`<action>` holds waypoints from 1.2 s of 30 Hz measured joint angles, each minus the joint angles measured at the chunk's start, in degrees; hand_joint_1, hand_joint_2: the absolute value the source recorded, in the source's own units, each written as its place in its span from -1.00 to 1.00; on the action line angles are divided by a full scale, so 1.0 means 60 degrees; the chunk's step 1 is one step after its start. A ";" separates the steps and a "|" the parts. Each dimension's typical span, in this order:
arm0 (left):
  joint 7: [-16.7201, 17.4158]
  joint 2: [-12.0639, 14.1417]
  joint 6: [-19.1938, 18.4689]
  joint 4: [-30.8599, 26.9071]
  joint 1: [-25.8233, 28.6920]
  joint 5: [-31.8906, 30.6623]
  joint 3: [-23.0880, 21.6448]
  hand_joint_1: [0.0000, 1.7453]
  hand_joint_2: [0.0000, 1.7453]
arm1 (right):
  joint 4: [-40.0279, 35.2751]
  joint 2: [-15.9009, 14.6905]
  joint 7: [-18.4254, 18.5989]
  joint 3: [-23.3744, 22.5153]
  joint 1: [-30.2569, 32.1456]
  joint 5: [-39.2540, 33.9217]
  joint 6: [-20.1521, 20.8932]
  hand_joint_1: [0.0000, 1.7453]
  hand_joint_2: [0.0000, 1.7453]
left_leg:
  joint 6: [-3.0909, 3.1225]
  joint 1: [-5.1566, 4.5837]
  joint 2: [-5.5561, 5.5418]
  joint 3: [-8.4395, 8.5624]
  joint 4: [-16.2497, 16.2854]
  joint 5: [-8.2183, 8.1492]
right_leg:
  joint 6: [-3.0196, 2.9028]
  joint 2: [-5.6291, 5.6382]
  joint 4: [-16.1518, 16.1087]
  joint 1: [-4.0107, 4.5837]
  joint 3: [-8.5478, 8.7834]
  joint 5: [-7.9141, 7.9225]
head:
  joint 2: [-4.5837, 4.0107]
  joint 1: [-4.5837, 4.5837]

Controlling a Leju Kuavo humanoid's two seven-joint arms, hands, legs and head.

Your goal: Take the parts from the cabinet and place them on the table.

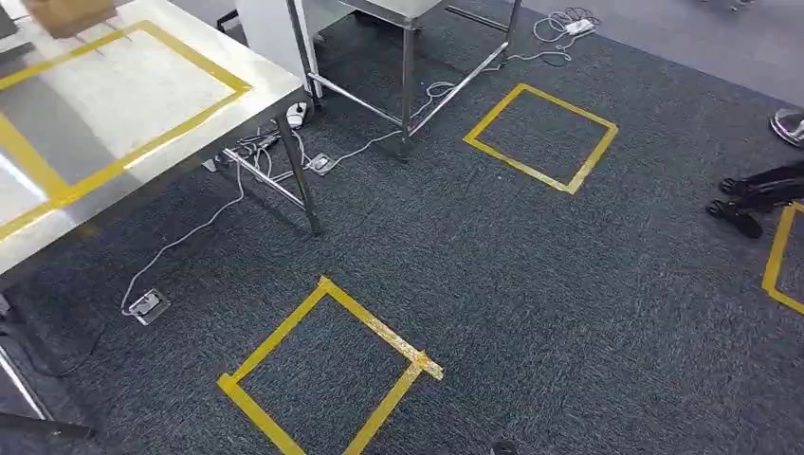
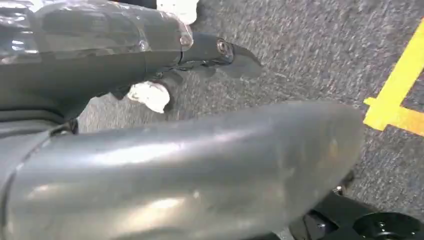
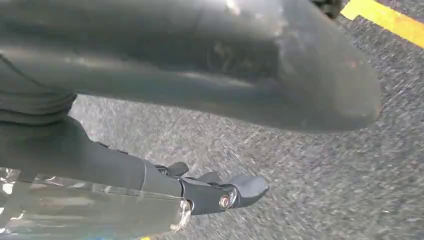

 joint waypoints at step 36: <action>-0.0004 -0.0022 -0.0004 -0.0004 0.0016 0.0000 -0.0073 -1.00 -1.00 | 0.0000 -0.0004 0.0000 -0.0004 -0.0046 -0.0015 0.0007 -1.00 -1.00 | 0.0059 0.0119 -0.0854 0.0899 -0.2220 0.1031 | 0.0248 0.0597 0.0295 -0.0061 -0.0081 -0.0234 | 0.0000 -0.0189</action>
